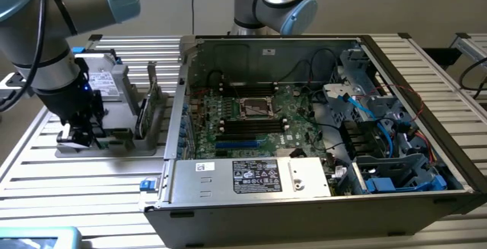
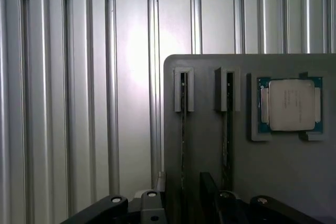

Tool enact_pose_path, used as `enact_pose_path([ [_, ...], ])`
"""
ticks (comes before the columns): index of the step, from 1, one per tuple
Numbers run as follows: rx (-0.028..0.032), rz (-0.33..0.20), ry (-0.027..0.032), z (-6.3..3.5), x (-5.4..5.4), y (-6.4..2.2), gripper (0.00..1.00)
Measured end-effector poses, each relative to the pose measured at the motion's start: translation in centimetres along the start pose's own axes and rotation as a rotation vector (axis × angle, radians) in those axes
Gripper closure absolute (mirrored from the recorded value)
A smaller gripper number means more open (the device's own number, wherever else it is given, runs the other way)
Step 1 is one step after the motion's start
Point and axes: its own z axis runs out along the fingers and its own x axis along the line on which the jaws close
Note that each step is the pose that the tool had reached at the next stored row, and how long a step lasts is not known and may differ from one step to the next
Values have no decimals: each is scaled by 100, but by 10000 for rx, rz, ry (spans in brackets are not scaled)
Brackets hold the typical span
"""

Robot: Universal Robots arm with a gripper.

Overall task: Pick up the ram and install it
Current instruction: 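Pick up the ram and move it above insertion slot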

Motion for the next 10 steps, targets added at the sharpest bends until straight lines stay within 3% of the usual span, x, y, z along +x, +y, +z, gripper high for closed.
enact_pose_path([
  [6,-44,0,-12,49,0,0,63],
  [8,-46,-1,-16,69,0,0,76],
  [10,-49,-1,-15,68,0,0,82],
])
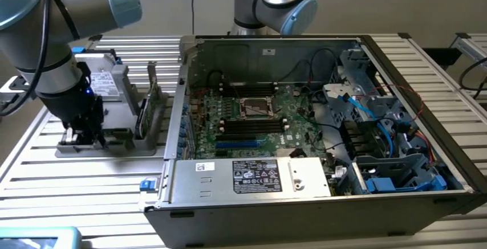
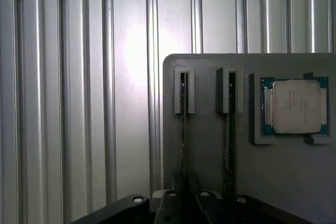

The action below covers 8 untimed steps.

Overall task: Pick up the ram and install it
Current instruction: 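Pick up the ram and move it above insertion slot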

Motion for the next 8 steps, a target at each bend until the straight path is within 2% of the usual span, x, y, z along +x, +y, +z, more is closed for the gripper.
enact_pose_path([
  [1,1,0,0,-15,0,0,87],
  [8,5,-7,-2,-324,2,3,87],
])
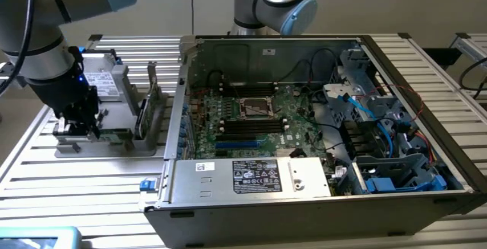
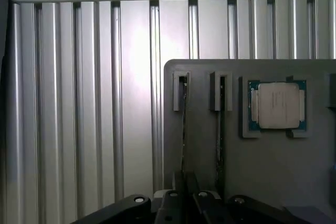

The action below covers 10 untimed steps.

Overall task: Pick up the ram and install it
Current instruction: 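Pick up the ram and move it above insertion slot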

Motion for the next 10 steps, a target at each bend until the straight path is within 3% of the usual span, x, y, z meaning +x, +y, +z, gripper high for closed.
enact_pose_path([
  [10,55,-3,-1,-399,5,2,87],
])
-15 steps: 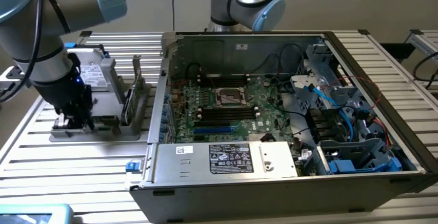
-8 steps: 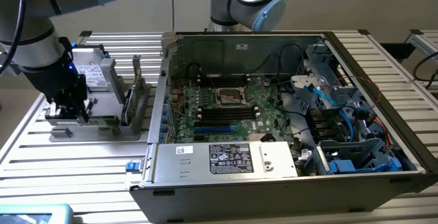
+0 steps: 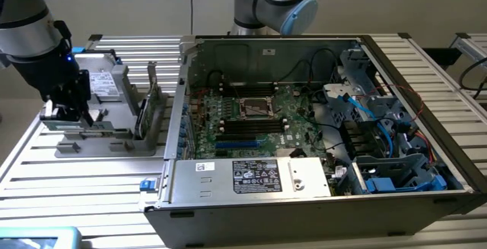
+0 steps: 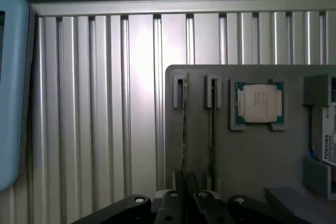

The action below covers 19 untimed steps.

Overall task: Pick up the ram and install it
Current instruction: 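Pick up the ram and move it above insertion slot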

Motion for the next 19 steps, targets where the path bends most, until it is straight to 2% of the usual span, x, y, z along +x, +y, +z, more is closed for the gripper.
enact_pose_path([
  [7,4,0,-1,-305,4,-78,87],
  [19,1,-1,-56,-760,-1,-478,87],
])
